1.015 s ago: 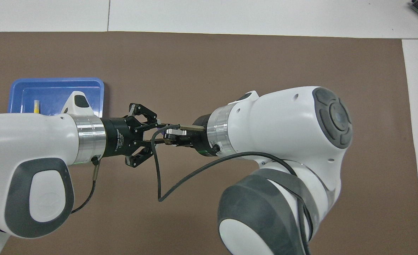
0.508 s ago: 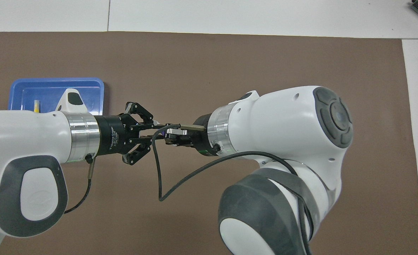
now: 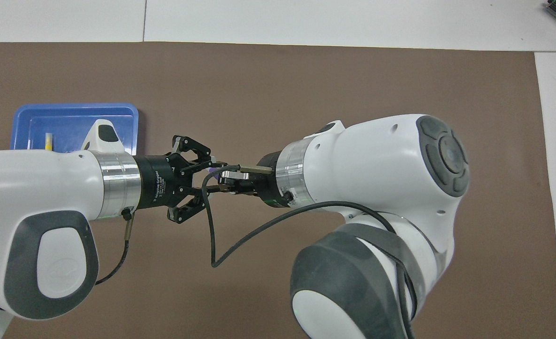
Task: Right arm passes pens to left for tray arrangement
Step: 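Close the left gripper on the purple pen and open the right gripper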
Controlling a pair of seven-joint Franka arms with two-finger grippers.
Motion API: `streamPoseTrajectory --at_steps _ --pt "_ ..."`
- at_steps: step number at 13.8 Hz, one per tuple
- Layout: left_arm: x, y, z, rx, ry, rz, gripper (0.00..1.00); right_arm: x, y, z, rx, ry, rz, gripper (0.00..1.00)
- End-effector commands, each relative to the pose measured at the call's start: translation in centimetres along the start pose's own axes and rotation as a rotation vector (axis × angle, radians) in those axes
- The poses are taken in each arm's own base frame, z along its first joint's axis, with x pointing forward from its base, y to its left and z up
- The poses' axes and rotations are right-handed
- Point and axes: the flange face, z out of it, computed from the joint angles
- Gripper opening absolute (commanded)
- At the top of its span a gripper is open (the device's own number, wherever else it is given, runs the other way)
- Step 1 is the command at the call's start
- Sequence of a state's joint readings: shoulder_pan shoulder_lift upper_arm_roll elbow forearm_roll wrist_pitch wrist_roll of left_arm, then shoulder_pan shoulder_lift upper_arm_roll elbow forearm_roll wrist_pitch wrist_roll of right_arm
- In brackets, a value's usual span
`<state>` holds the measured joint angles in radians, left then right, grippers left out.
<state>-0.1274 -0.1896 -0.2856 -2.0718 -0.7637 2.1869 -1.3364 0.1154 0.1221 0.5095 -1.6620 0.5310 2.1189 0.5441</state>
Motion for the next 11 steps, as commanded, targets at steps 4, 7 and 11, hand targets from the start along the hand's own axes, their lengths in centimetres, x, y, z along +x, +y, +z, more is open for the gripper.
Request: streamPoseTrajectory --at_steps 4,7,11 --pt "0.9 -0.4 -1.0 -0.003 -0.007 -0.005 0.00 -0.1 -0.2 -0.2 0.019 -0.004 0.021 0.00" --pt "1.2 -0.4 -1.0 0.008 -0.007 0.011 0.00 -0.1 -0.1 -0.2 0.017 -0.008 0.021 0.00" --pt "4.7 -0.7 -3.2 0.077 -0.006 0.113 0.00 -0.3 -0.1 -0.1 0.013 -0.011 0.024 0.89"
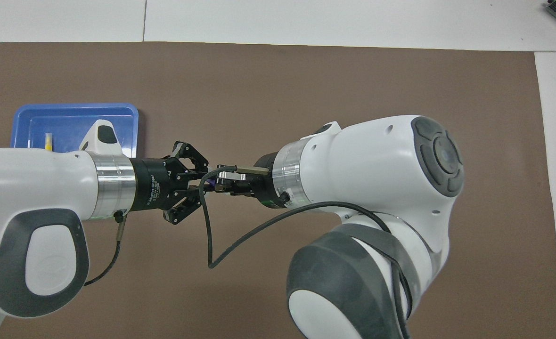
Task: Right arm passes pens to left for tray arrangement
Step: 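Close the left gripper on the purple pen and open the right gripper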
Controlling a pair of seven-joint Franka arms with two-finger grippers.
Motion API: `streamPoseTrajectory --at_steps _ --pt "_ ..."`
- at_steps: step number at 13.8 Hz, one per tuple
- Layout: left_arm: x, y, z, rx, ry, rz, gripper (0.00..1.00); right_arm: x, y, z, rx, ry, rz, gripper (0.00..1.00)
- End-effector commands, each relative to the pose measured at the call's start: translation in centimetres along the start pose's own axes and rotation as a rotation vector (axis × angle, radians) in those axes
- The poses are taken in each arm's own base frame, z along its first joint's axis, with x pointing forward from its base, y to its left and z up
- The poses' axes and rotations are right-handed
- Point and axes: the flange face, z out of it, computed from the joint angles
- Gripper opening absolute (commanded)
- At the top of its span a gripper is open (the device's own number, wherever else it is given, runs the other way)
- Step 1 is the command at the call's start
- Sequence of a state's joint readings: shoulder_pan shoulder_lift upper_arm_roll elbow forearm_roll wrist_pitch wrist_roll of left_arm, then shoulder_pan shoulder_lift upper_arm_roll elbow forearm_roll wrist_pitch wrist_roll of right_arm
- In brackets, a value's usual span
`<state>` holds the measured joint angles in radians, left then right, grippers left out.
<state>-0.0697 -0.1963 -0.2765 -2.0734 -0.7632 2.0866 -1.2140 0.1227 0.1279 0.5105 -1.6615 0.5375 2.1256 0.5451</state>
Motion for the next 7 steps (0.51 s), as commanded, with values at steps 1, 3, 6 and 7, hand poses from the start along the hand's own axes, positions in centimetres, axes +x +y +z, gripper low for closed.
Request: streamPoseTrajectory --at_steps 1,3,6,7 --pt "2.8 -0.9 -2.2 0.045 0.016 0.082 0.00 0.0 0.2 -0.7 0.006 -0.003 0.022 1.00" --pt "3.8 -1.5 -2.7 0.098 0.039 0.196 0.00 0.3 0.5 -1.0 0.004 0.002 0.019 1.00" --pt "5.2 -4.1 -2.7 0.143 0.067 0.332 0.00 1.0 1.6 -1.8 -0.032 0.002 -0.060 1.00" --pt "6.1 -5.7 -2.4 0.155 0.071 0.420 0.00 1.7 2.8 -2.4 -0.078 0.002 -0.149 1.00"
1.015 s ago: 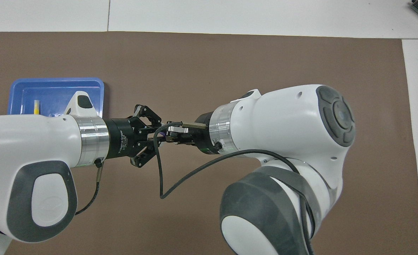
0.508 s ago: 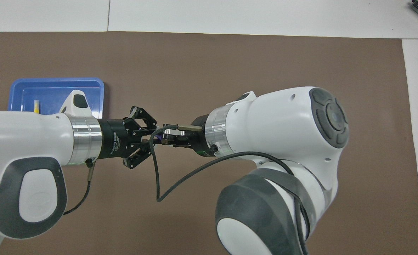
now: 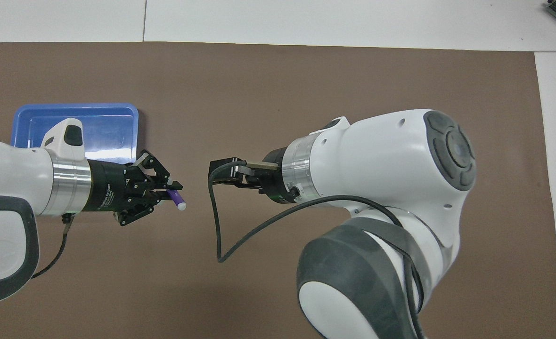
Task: Right arm passes pens to left for tray arrangement
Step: 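Lower the purple pen into the tray while the right gripper withdraws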
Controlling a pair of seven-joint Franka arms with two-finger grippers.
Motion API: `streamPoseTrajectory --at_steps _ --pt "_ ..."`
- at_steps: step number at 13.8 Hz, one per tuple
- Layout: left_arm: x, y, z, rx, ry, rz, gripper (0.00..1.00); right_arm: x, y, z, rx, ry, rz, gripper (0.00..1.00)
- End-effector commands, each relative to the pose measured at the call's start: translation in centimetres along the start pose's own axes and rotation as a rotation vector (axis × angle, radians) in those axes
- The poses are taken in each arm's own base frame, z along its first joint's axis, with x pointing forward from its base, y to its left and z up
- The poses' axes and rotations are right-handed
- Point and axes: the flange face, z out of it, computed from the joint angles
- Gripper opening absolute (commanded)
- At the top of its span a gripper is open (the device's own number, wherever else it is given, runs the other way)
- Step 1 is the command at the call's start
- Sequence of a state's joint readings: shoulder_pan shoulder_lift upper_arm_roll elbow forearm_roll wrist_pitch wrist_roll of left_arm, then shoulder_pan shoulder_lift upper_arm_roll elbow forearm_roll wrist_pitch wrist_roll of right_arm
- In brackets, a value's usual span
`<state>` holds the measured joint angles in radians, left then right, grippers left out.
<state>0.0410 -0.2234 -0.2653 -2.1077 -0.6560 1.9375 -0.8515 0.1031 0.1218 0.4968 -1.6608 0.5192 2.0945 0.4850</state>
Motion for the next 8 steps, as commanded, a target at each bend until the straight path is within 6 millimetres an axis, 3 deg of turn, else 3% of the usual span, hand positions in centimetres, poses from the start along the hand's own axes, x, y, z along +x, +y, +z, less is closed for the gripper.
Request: streamPoseTrajectory --at_steps 1,5,7,8 --pt "0.3 -4.9 0.6 0.036 0.030 0.225 0.00 1.5 3.2 -2.0 -0.117 -0.004 -0.198 1.00" --pt "4.7 -7.9 -0.6 0.260 0.218 0.542 0.00 4.5 8.8 -4.7 -0.325 -0.019 -0.557 1.00" --pt "9.7 -11.0 -2.5 0.292 0.231 0.642 0.00 5.9 11.5 -5.7 -0.410 -0.028 -0.677 1.00" --pt "11.1 -11.8 -3.3 0.297 0.241 0.697 0.00 6.5 12.9 -6.2 -0.430 -0.030 -0.702 1.00"
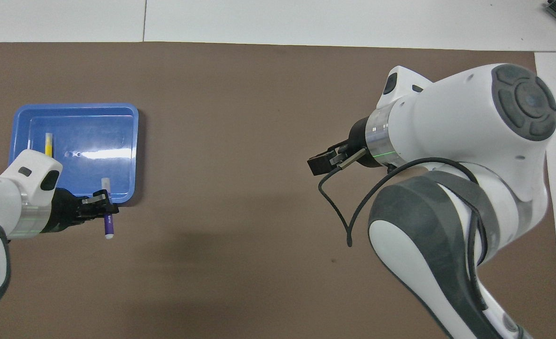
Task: Right arm passes pens to left for tray arrangement
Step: 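Lower the purple pen into the tray while the right gripper withdraws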
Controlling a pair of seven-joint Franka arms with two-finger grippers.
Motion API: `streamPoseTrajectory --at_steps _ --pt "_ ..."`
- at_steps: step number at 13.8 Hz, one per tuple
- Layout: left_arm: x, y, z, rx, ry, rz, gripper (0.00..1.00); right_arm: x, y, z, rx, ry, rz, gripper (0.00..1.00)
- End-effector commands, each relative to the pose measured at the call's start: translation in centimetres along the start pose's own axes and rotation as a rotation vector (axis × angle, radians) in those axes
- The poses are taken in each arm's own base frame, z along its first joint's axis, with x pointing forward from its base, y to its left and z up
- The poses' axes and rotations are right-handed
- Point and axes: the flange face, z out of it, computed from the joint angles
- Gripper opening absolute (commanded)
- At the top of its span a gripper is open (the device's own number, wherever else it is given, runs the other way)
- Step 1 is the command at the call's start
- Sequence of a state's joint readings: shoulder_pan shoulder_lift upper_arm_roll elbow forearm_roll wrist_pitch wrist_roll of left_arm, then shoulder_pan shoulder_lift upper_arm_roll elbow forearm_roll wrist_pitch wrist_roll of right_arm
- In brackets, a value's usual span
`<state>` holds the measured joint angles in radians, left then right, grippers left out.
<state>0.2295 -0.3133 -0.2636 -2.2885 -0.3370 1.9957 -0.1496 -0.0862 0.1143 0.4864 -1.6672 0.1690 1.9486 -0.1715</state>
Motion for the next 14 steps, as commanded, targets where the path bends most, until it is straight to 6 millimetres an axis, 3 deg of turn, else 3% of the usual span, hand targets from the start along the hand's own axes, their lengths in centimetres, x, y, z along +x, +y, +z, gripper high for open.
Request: streamPoseTrajectory --at_steps 1,3,4,6,8,11,13,14 --pt "2.1 -5.8 0.3 0.025 0.041 0.099 0.00 -1.4 3.5 0.2 -0.059 -0.026 -0.093 1.00" --pt "3.7 -7.1 1.4 0.029 0.068 0.148 0.00 -1.8 6.1 0.7 -0.133 -0.050 -0.170 1.00" --pt "5.3 -7.9 4.0 0.046 0.076 0.166 0.00 -1.9 7.4 1.1 -0.168 -0.045 -0.198 1.00" --pt "7.7 -8.6 6.5 0.125 0.135 0.271 0.00 -2.3 10.8 2.4 -0.178 -0.037 -0.200 1.00" --pt "9.4 -8.7 7.2 0.190 0.185 0.341 0.00 -2.2 13.2 3.6 -0.188 -0.027 -0.220 1.00" --pt "14.7 -11.6 9.0 0.222 0.198 0.363 0.00 -2.0 16.5 6.7 -0.235 -0.033 -0.244 1.00" --pt "16.0 -13.5 9.5 0.230 0.199 0.355 0.00 -2.3 18.1 8.0 -0.224 -0.039 -0.226 1.00" --pt "16.0 -13.2 9.6 0.228 0.205 0.356 0.00 -2.3 18.5 8.7 -0.230 -0.041 -0.232 0.99"
